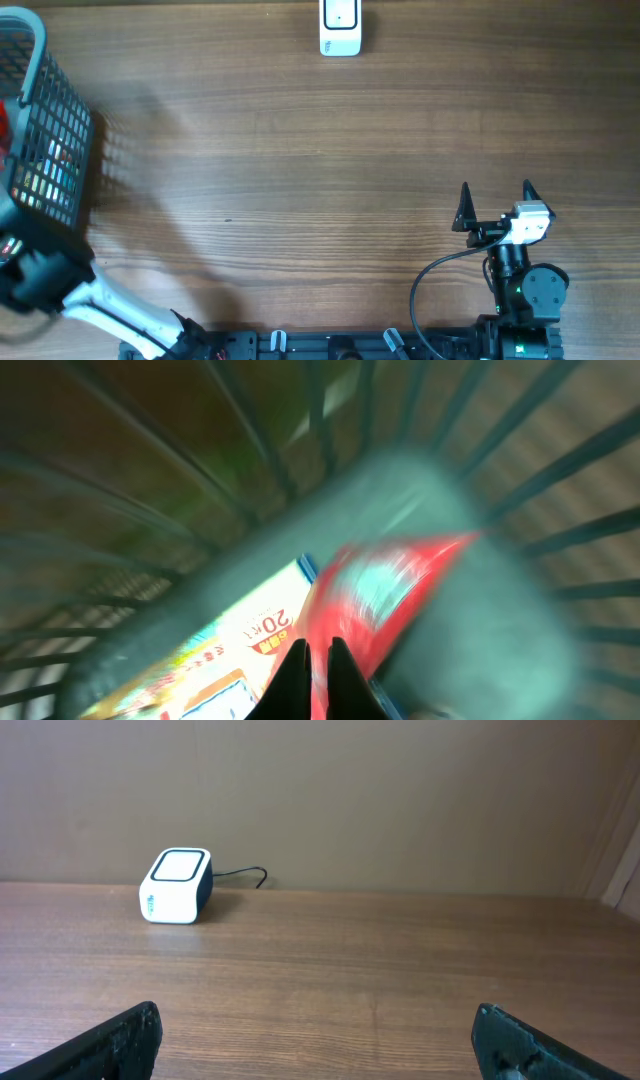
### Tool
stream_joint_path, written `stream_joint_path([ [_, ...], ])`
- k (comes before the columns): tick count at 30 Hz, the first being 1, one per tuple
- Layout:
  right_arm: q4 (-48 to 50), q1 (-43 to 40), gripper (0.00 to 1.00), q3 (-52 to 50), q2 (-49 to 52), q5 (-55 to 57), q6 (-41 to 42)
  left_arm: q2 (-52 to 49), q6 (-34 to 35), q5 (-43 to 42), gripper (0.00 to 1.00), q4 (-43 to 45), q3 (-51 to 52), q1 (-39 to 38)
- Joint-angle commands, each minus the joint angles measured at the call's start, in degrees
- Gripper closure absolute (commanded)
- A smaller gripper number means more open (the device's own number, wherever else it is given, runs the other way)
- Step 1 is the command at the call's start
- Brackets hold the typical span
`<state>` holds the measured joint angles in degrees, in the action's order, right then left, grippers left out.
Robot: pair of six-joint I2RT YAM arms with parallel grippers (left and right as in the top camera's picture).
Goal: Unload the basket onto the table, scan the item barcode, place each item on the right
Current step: 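Grasp the red snack bag in the basket with the left gripper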
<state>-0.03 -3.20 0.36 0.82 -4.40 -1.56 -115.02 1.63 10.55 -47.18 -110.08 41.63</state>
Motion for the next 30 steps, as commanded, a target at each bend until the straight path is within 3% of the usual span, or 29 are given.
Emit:
stream_joint_path([
  [1,0.1,-0.2,0.0,-0.1,-0.5,0.8,0.4,13.5,5.2,-3.7,0.96,-0.4,-0.5,0.2],
  [7,0.1,-0.2,0.0,-0.1,-0.5,0.8,0.4,24.2,6.6,-14.4,0.96,-0.9,-0.5,0.0],
  [10,0.1,-0.2,0.0,-0.1,-0.5,0.8,0.4,25.0,6.1,-14.8,0.96,-3.5,-0.5,0.1],
  [11,0.1,-0.2,0.0,-0.1,-0.5,0.8,0.4,24.4,6.1,-13.9,0.89,-4.4,-0.4,0.1],
  [13,0.1,-0.2,0.0,-0.1,-0.5,0.8,0.4,22.4,6.1,-11.8,0.64,-6.4,-0.4,0.0],
  [16,0.1,-0.2,0.0,-0.1,-0.5,0.8,0.4,17.1,5.6,-8.9,0.08,-8.9,-0.4,0.3],
  [17,0.1,-0.2,0.0,-0.1,-0.5,0.8,0.4,15.3,4.7,-9.0,0.0,-9.3,-0.4,0.3],
  [30,0.1,-0.2,0.0,-0.1,-0.5,0.8,0.4,-7.8,6.8,-10.1,0.0,-4.0,-0.4,1.7],
])
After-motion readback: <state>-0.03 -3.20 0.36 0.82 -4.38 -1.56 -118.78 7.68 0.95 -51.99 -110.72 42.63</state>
